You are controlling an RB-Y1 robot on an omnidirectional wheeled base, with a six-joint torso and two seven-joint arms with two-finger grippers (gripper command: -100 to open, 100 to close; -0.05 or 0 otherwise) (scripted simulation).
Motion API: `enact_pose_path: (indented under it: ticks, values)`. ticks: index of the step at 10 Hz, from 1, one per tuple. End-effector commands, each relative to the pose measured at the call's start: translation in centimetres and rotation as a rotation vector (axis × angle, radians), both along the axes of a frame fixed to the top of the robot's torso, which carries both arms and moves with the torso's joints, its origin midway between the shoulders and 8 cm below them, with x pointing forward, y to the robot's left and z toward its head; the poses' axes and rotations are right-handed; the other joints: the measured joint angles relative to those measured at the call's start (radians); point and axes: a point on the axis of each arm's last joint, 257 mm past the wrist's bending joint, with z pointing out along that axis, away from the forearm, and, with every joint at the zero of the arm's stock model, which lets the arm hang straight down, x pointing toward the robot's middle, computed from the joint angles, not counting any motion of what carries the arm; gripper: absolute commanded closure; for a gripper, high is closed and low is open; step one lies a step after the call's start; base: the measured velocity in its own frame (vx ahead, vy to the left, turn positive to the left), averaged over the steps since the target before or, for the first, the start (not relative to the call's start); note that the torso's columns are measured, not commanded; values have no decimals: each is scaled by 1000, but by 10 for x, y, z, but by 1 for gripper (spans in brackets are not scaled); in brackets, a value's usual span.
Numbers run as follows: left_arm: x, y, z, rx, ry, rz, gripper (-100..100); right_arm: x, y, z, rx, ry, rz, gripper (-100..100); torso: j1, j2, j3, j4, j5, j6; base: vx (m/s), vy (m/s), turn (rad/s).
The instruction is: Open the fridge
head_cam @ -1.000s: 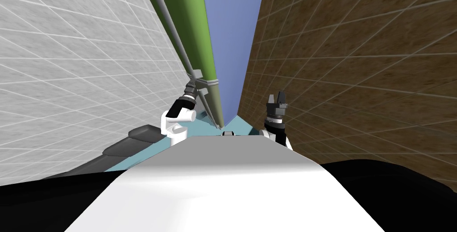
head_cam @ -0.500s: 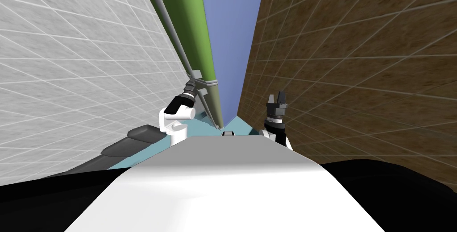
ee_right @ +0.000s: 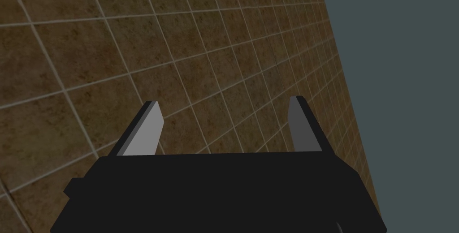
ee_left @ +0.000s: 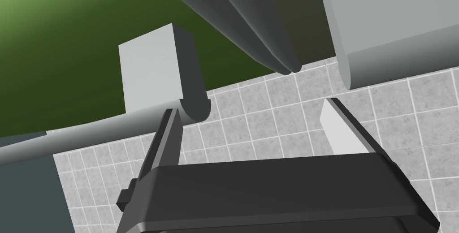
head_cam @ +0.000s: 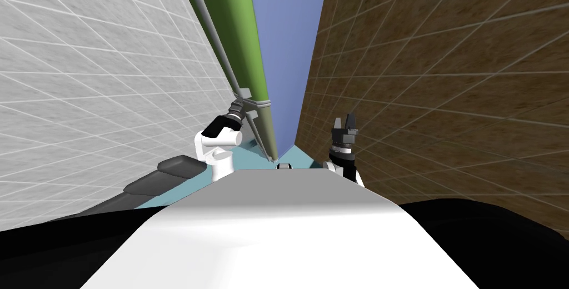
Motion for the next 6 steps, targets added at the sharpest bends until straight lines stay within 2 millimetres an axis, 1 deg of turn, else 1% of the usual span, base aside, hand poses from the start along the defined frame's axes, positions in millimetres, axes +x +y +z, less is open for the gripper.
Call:
enact_pose_path:
  ticks: [1, 6]
  values:
    - [-2, 4, 11, 12, 8, 18, -100, 0, 0, 0, 0, 0, 0, 0, -1, -1, -1, -1, 0, 1, 11, -23, 1]
    - [-12, 9, 36, 49, 18, 49, -100, 0, 0, 0, 0, 0, 0, 0, -1, -6, -4, -1, -1, 2, 24, -31, 1]
